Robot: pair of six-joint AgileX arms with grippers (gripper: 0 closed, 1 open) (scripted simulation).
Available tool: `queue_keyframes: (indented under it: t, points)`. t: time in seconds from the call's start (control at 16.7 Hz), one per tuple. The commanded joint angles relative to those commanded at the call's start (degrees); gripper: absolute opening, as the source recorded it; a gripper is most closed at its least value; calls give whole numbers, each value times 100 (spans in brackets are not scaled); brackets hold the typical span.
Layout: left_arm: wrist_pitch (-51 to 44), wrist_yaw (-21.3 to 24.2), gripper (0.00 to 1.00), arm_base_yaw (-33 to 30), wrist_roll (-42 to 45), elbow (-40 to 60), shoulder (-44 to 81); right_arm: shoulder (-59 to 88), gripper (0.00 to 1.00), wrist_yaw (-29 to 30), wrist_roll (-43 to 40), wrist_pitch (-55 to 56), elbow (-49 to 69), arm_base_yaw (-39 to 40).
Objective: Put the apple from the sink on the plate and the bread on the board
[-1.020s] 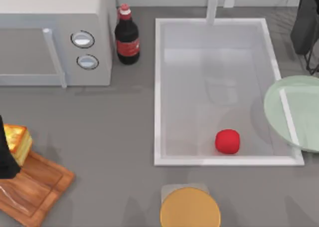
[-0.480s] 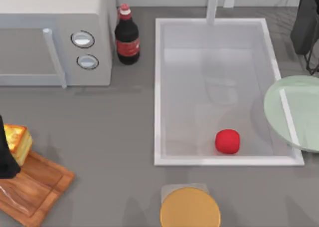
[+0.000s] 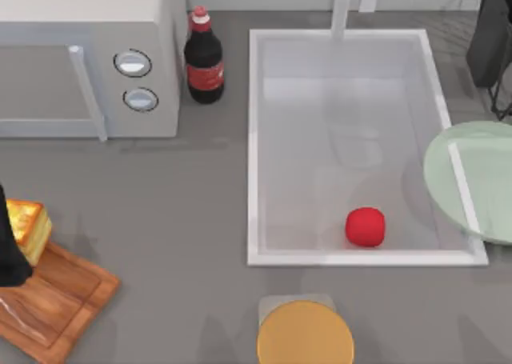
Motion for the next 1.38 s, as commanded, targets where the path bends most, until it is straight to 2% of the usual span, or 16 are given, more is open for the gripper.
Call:
queue_keyframes:
  t: [0.24, 0.48, 1.14, 1.38]
  points:
    - [0, 0, 100, 0, 0, 0, 0, 353, 100, 1, 107, -232, 336, 103]
    - [0, 0, 100, 0, 0, 0, 0, 1666, 100, 2, 457, -992, 1486, 440]
    - [0, 0, 100, 0, 0, 0, 0, 8230, 100, 9, 1885, -4090, 6205, 1814]
    - [0, 0, 100, 0, 0, 0, 0, 10172, 100, 11, 2338, -5074, 7691, 2250]
